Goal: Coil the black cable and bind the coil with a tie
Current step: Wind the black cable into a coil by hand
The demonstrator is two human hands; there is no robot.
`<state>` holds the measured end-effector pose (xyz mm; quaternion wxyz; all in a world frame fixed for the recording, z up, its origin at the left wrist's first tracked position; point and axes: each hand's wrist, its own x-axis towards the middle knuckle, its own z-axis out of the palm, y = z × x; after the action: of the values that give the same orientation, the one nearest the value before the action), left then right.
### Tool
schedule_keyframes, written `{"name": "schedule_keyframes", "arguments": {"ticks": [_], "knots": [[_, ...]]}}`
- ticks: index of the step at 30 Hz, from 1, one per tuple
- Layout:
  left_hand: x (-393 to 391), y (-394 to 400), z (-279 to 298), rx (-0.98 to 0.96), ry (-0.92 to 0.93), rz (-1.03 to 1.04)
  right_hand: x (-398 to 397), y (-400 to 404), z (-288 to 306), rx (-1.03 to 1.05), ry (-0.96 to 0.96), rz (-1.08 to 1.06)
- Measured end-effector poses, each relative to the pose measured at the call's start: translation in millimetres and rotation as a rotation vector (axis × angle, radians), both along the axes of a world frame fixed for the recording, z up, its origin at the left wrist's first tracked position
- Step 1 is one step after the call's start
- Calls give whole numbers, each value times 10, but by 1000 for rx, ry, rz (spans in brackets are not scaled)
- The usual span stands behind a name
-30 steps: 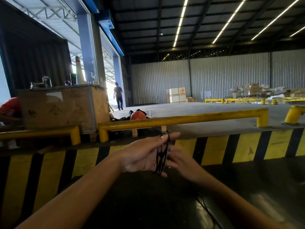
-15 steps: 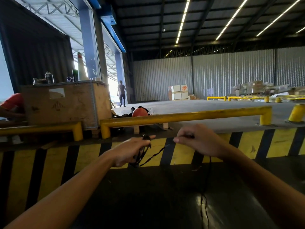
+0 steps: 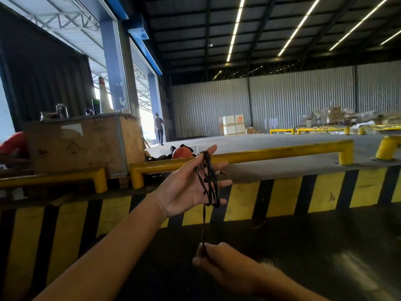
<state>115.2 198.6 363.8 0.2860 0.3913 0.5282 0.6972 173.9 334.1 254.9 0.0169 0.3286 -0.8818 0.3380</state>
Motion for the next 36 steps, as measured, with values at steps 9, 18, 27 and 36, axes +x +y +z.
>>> {"name": "schedule_keyframes", "arguments": {"ticks": [9, 18, 27, 36], "knots": [[-143, -252, -233, -611, 392, 372, 85, 694, 1029, 143, 484, -191], [182, -33, -85, -291, 33, -167, -256, 742, 848, -237, 485, -455], [98, 39, -32, 46, -30, 55, 33, 101, 113, 61, -31, -99], [-44, -126, -224, -377, 359, 439, 209, 530, 910, 155, 459, -219]]}}
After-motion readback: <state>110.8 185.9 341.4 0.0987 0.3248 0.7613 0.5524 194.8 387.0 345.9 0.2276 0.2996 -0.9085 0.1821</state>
